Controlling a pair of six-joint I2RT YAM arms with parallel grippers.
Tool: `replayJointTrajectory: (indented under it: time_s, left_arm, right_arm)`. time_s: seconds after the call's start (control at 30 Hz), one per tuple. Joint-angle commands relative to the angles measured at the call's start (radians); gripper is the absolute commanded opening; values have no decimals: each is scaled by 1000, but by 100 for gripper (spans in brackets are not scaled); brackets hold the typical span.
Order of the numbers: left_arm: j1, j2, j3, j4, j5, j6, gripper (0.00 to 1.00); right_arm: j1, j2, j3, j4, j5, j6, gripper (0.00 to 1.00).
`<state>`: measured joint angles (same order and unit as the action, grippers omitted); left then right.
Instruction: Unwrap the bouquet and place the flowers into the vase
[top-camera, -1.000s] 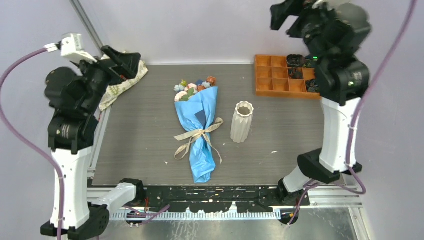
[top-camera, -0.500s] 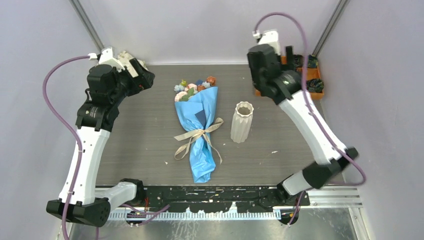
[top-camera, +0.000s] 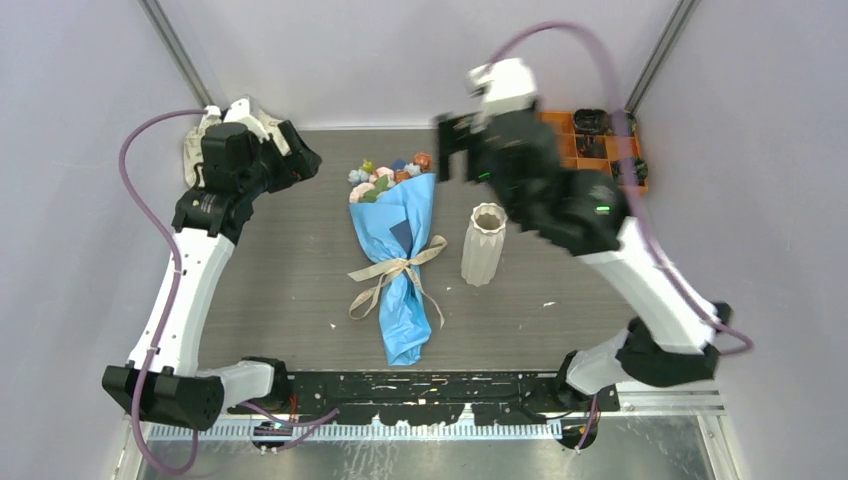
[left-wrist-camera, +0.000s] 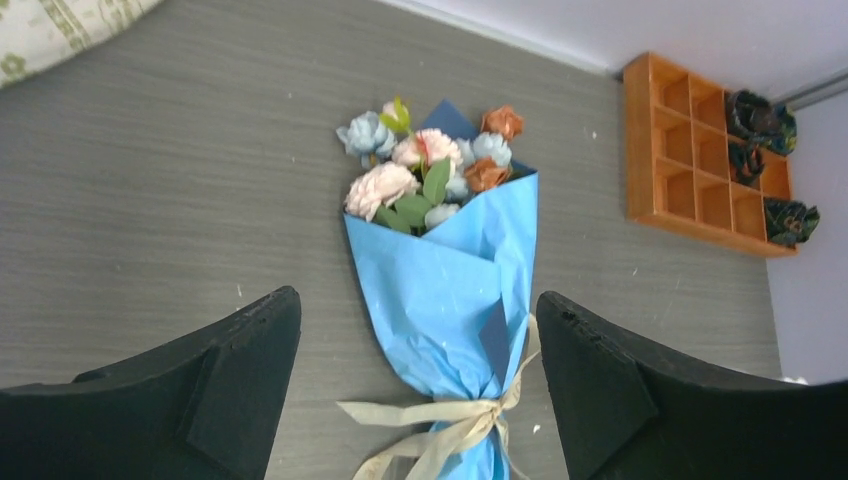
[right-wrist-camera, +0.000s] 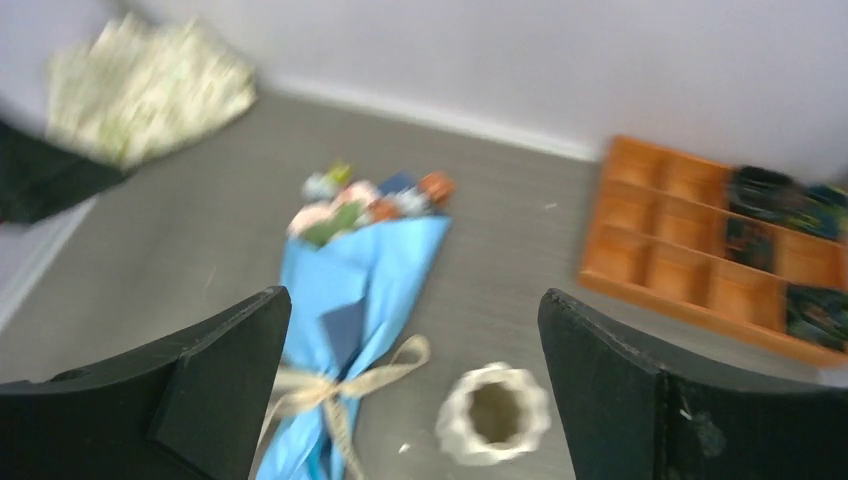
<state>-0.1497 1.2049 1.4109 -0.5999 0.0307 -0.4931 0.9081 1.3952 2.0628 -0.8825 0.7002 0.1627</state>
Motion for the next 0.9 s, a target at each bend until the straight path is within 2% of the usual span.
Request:
replayJointTrajectory:
  time_s: [0.0, 0.07, 0.13, 0.23, 0.3, 0.33, 0.47, 0.63, 0.87]
  left_arm:
    - [-9, -78, -58, 37, 53, -2, 87]
    - [-11, -114, -108, 64, 52, -21, 87]
    - [-13, -146, -146, 65, 40, -32, 86]
    - [-13, -194, -198, 19, -20, -35, 84]
    - [-13, -222, -250, 8, -61, -39, 82]
    - [-13, -237, -277, 5, -66, -46, 81]
    - [-13, -285, -410, 23, -11, -88, 76]
    - [-16, -329, -549, 87, 56, -141, 74]
    - [-23, -355, -597, 103, 63, -148, 73]
  right_arm:
    - [285, 140, 18, -80, 61, -22, 99]
    - [373, 177, 1, -100, 54, 4, 99]
    - [405, 190, -58, -102, 11, 61, 98]
    - [408, 172, -217, -53, -68, 154, 83]
    - [408, 158, -332, -9, -97, 207, 66]
    - [406, 153, -382, 13, -100, 231, 62]
    - [402, 144, -573, 95, -61, 304, 61]
    - [324, 143, -762, 234, -134, 385, 47]
    - [234, 125, -931, 346, -212, 413, 42]
